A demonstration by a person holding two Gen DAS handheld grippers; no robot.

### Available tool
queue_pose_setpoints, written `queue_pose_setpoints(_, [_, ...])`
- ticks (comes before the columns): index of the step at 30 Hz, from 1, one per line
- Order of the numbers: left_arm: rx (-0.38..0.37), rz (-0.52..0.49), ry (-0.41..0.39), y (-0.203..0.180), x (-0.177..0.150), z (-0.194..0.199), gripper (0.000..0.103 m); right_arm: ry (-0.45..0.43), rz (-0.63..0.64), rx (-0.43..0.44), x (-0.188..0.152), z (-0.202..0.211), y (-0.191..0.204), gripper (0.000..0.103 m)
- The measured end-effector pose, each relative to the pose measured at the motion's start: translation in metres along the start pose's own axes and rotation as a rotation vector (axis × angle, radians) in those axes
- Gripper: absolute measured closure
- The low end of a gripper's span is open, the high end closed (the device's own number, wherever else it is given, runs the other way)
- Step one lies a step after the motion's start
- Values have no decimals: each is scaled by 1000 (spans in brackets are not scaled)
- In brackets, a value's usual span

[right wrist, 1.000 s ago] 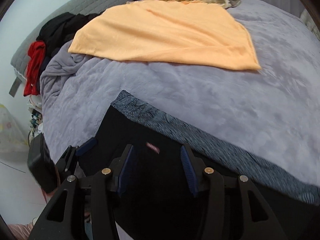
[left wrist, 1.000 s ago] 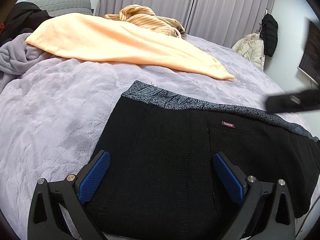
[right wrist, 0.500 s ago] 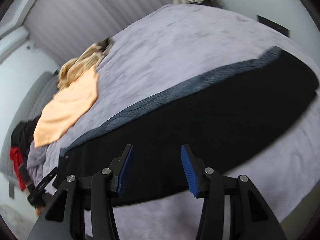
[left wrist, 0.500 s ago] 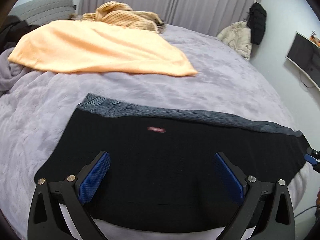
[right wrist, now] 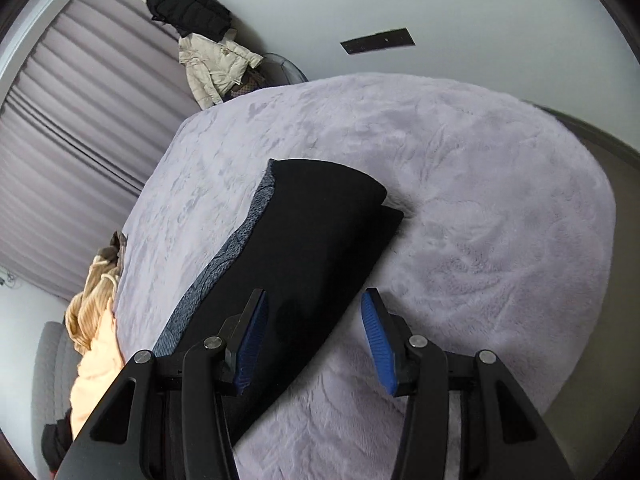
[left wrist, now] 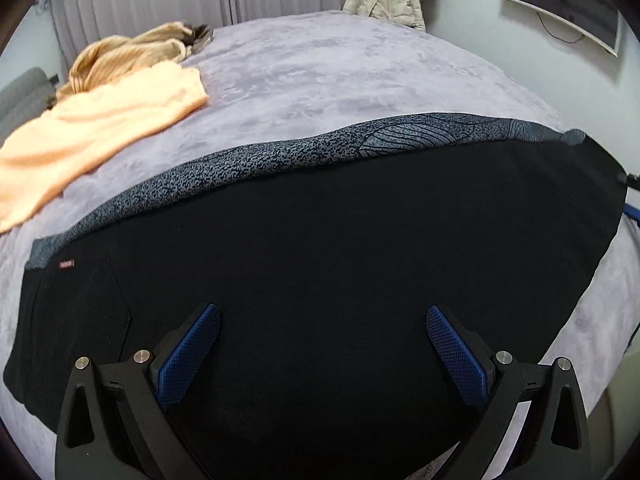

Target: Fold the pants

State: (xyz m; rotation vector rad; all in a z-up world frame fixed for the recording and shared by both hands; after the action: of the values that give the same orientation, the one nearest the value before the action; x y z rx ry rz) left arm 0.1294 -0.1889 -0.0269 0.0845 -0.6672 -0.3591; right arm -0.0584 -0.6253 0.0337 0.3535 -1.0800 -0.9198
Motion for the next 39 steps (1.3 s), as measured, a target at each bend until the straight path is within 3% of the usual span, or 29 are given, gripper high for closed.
queue_pose_setpoints(1, [0,9,-10,1,-2,2,0,-2,-14,7,4,-5,-5,58])
queue_pose_setpoints(2, [-5,17,-7,2,-4,3,0,-5,-6,4,6,-7,-6,75])
queue_pose_setpoints(3, [-10,21,-5,3,-4,4,0,-6,14,3,9,-6,-7,81])
queue_pose_setpoints(6, [-9,16,9,4,-3,5,0,-25,39,28,11,1,-10,87])
queue_pose_setpoints(9, [-13,11,79,2,6,9,0,6,-4,39,7,-2,-33,87])
queue_pose_setpoints(11, [-58,-15,92,-3,18,20,0,0,5,56,6,2,-35,87])
queue_pose_setpoints(16, [-112,-31,-22,-23,76,55,0,-94,48,5,3,33,-18,83])
queue_pose_setpoints(18, [-130,-22,-25,-39,100,51,0,-125,112,25,3,40,-2,83])
queue_pose_setpoints(22, [-79,-23,16,-82,132,12,0,-54,233,82,-2,20,29,80])
queue_pose_setpoints(26, [-13,19,155,-89,127,-45,0,17,213,68,-9,-8,26,76])
queue_pose_setpoints(28, [-59,75,169,-83,121,-59,0,36,173,75,-14,-17,14,76])
queue_pose_setpoints(31, [-2,106,188,-66,128,-73,0,25,199,83,-18,-19,13,76])
queue_pose_setpoints(35, [43,133,215,-55,139,-73,0,23,252,48,-23,-22,18,76])
queue_pose_setpoints(39, [-32,58,146,-76,135,-39,0,11,248,56,-24,-22,17,76])
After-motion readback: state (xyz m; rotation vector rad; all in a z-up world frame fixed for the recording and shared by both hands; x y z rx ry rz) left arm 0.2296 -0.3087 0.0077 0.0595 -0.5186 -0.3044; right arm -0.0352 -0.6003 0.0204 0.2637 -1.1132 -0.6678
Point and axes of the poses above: each gripper's, at about its wrist camera, not at the fingertips, and z roughly against the way its jaws point, y to its left, x to its top, the point moved 3 cm from there along -z, roughly the way its jaws point, and after that the axes turned 12 degrees about x, right-handed, at the moved point
